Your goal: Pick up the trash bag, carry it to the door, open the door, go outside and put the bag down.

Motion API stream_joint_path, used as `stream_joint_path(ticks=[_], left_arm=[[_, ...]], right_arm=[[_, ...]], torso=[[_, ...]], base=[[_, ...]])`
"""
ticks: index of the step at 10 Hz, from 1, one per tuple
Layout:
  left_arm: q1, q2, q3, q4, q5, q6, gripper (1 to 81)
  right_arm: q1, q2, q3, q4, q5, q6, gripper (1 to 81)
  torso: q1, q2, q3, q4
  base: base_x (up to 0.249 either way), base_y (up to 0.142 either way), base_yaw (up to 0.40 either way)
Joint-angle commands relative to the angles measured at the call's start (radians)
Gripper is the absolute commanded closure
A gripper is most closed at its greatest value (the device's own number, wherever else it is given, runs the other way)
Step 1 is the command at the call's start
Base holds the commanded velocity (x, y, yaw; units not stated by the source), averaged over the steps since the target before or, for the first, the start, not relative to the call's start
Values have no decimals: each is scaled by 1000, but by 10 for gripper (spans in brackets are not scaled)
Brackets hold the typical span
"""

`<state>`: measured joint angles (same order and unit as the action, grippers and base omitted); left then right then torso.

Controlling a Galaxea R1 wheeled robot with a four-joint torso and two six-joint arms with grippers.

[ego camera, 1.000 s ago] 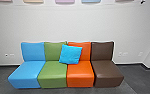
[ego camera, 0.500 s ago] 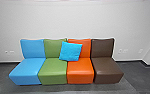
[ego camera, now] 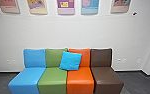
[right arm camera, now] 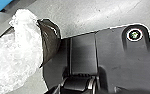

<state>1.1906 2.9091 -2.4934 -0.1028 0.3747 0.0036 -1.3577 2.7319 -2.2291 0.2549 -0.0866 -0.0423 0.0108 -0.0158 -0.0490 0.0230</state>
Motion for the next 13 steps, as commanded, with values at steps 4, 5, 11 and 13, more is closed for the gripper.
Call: stream_joint_path(ticks=[4, 5, 11, 13], left_arm=[[-19, 87, -172, 18, 69, 6, 811], [-4, 102, -209, 18, 69, 6, 811], [63, 122, -282, 31, 61, 4, 811], [67, 127, -282, 31, 61, 4, 811]], right_arm=[[27, 22, -59, -22, -65, -7, 10], [10, 36, -79, -22, -65, -5, 10], [-61, 179, -331, -54, -58, -7, 10], [-61, 188, -340, -57, -56, -7, 10]], torso=[[-1, 0, 46, 0], [-2, -1, 46, 0], [-2, -1, 45, 0], [-3, -1, 46, 0]], base=[[0, 0, 0], [0, 0, 0], [0, 0, 0], [0, 0, 0]])
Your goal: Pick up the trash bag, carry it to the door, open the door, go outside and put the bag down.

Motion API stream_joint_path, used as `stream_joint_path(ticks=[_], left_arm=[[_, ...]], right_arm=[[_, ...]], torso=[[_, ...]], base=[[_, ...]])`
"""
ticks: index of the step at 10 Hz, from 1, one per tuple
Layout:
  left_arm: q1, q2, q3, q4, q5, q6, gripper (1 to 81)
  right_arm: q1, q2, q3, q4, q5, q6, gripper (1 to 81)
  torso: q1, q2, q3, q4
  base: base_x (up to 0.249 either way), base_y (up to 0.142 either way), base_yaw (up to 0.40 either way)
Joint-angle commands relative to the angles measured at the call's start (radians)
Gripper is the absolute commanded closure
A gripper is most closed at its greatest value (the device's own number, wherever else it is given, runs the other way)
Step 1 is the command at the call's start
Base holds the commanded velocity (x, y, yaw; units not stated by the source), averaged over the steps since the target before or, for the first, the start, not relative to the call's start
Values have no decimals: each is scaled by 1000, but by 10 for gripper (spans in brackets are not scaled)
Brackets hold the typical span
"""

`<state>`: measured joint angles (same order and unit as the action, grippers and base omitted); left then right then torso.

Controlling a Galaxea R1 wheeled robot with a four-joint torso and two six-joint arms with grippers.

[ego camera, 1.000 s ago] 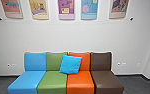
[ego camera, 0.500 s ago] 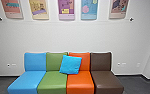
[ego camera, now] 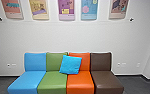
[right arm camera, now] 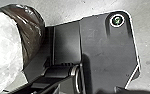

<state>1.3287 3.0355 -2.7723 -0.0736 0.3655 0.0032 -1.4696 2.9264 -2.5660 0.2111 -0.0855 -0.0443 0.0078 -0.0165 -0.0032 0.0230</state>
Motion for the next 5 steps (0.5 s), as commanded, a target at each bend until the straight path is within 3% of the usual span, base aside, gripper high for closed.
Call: stream_joint_path(ticks=[1, 5], left_arm=[[-72, 1, -3, 1, 70, 4, 811], [-75, 0, -4, 2, 70, 4, 811]], right_arm=[[51, -7, -3, -13, -57, -5, 10], [54, 1, -6, -19, -57, -5, 10]], torso=[[0, 0, 0, 0], [0, 0, 0, 0]], base=[[0, 0, 0], [0, 0, 0]])
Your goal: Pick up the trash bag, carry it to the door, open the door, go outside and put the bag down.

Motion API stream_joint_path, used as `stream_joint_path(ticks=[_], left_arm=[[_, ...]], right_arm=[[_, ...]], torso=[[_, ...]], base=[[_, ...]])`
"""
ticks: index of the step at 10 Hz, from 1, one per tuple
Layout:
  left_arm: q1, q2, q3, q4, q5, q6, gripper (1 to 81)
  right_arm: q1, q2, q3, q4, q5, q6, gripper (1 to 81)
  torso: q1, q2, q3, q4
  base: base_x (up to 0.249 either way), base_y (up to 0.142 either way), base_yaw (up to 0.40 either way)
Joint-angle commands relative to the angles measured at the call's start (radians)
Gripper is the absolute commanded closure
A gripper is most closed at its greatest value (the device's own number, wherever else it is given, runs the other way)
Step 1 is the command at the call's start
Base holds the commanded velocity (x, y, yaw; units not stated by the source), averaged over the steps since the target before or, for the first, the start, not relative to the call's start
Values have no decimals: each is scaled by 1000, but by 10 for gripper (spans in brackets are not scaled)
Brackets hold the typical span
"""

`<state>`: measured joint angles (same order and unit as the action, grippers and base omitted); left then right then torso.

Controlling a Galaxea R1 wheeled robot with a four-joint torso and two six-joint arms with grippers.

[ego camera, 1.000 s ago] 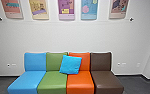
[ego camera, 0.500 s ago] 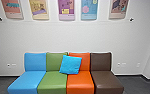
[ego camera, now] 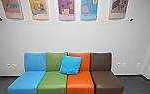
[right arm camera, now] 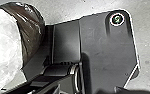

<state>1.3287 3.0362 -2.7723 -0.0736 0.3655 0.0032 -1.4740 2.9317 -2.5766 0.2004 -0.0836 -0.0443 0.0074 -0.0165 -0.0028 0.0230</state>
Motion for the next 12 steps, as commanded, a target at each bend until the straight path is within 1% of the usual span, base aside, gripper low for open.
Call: stream_joint_path(ticks=[1, 3, 6, 12], left_arm=[[-75, -2, -4, 2, 70, 6, 811], [-75, -2, -4, 2, 70, 6, 811], [-75, 6, -3, 29, 70, 6, 811], [-75, 3, -3, 28, 72, 6, 811]], right_arm=[[57, -4, 3, -10, -59, -5, 10], [56, -4, -2, -10, -61, -5, 10], [54, -4, -2, -10, -59, -5, 10], [56, -7, -3, -10, -59, -5, 10]], torso=[[0, 0, 0, 0], [0, 0, 0, 0], [0, 0, 0, 0], [0, 0, 0, 0]], base=[[0, 0, 0], [0, 0, 0], [0, 0, 0], [0, 0, -17]])
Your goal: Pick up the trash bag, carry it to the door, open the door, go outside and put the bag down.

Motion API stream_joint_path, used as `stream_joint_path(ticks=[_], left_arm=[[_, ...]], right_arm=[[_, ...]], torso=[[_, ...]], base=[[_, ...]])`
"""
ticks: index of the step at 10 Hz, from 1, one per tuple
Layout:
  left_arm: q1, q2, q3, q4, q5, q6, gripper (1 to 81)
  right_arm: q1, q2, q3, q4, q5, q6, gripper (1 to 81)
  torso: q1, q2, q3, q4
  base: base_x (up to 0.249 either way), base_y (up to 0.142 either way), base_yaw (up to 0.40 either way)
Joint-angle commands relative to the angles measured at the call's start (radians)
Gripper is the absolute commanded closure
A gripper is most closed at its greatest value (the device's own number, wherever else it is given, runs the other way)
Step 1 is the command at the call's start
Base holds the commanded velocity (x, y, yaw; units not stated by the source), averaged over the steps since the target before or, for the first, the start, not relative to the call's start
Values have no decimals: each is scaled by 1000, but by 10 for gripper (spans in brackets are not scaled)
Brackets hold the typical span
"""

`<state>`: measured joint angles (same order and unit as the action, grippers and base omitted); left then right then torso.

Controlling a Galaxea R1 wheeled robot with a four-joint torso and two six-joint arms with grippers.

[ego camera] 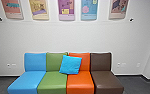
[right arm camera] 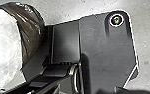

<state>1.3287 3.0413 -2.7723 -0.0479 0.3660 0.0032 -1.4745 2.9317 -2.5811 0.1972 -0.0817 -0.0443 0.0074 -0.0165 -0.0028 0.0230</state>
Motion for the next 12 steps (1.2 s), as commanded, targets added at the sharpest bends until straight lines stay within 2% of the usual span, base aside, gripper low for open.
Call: stream_joint_path(ticks=[1, 6, 12], left_arm=[[-75, -2, -3, 2, 71, 6, 811], [-75, 1, -3, 0, 71, 6, 811], [-75, 2, -3, 2, 71, 6, 811]], right_arm=[[55, -6, 1, -7, -61, -5, 10], [56, -6, 0, -10, -61, -5, 10], [53, -3, 0, -9, -55, -3, 10]], torso=[[0, 0, 0, 0], [0, 0, 0, 0], [0, 0, 0, 0]], base=[[0, 0, -138], [0, 0, -187], [0, 0, -275]])
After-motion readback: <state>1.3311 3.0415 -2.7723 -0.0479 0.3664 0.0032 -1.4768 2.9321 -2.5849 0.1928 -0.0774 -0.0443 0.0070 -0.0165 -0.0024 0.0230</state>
